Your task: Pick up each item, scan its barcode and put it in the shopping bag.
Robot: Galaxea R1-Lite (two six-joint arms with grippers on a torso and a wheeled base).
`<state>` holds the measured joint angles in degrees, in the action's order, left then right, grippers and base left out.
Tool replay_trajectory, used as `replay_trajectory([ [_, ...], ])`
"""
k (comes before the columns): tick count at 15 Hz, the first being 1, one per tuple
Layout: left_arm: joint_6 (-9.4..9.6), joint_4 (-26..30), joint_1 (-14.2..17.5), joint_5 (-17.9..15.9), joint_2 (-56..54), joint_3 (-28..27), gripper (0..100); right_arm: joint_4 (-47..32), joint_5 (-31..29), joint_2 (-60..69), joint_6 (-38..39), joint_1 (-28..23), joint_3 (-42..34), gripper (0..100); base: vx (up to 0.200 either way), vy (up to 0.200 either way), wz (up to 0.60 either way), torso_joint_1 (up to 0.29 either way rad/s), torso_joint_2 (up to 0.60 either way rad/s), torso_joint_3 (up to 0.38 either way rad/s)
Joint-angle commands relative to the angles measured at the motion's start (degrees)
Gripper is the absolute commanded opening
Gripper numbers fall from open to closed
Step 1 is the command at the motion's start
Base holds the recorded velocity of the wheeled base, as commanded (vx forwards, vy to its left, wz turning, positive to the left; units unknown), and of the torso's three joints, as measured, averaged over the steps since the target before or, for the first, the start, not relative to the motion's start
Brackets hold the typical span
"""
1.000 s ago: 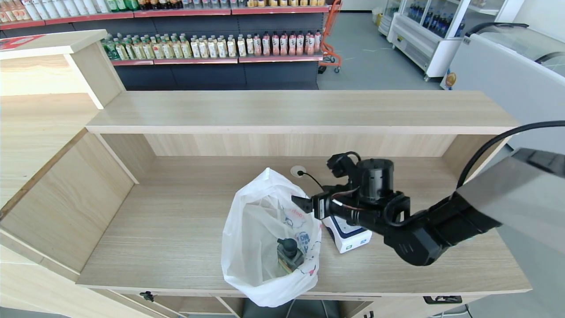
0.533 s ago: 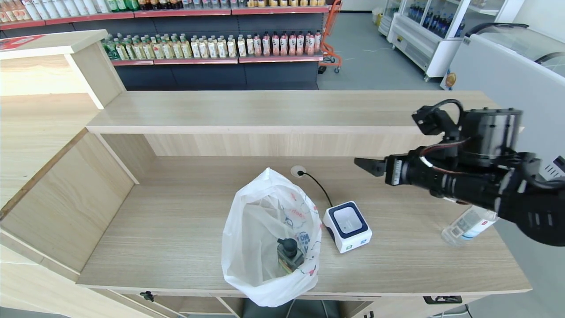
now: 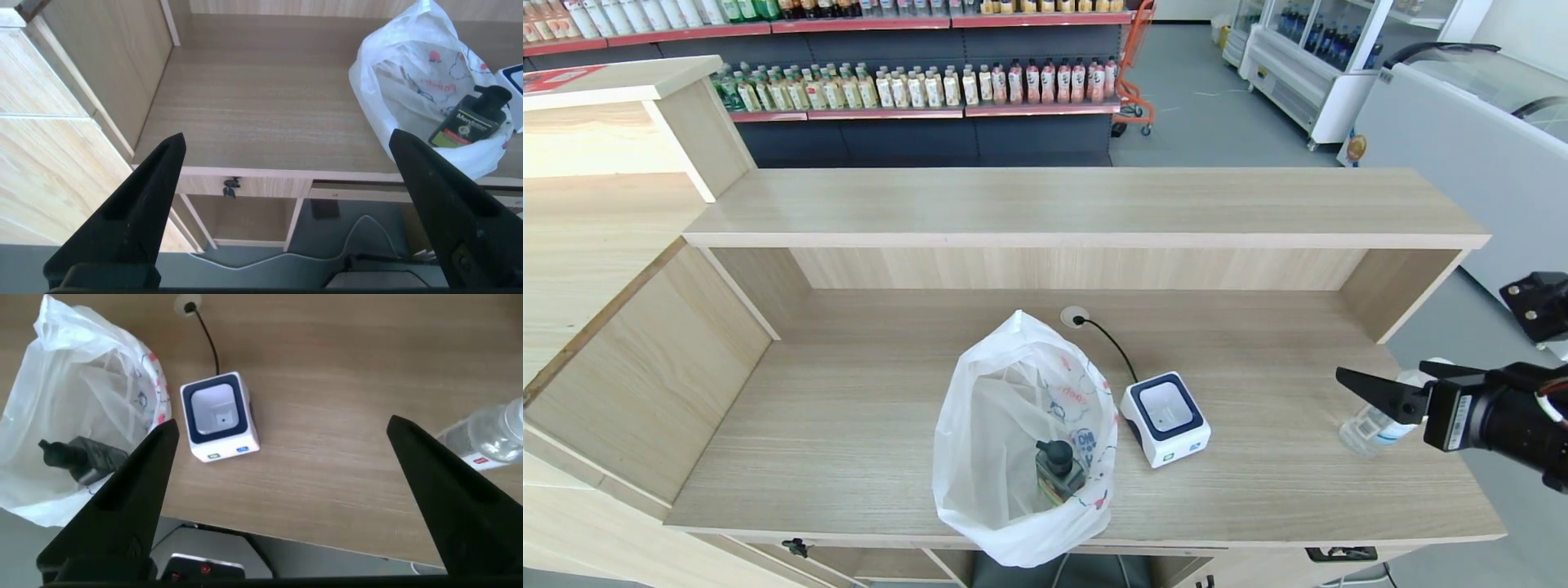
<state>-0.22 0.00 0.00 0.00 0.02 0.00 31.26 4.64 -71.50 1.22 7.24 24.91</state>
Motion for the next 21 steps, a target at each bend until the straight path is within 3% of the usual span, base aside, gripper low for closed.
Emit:
replay_trajectory([
  [1,-0.04,0.0,0.0,0.0,0.0,0.0,100,-0.3,0.0,3.9,0.0,-0.6,-2.0,100,-0.200,0.000,0.00,0.002,0.00,0.007],
  [8,-0.04,0.0,0.0,0.0,0.0,0.0,100,-2.6,-0.1,5.3,0.0,-1.6,-4.9,100,-0.200,0.000,0.00,0.000,0.00,0.002],
  [11,-0.04,0.0,0.0,0.0,0.0,0.0,100,-2.6,-0.1,5.2,0.0,-1.6,-4.7,100,0.000,0.000,0.00,0.000,0.00,0.000],
  [17,0.13,0.0,0.0,0.0,0.0,-0.1,100,-2.6,-0.3,4.4,0.0,-2.0,-4.8,100,0.000,-0.200,0.00,0.007,0.00,0.003],
  [21,0.22,0.0,0.0,0.0,0.0,0.0,100,-2.4,-0.3,1.5,-2.9,-7.0,-4.8,100,0.000,-0.200,0.00,-0.001,0.00,0.005],
])
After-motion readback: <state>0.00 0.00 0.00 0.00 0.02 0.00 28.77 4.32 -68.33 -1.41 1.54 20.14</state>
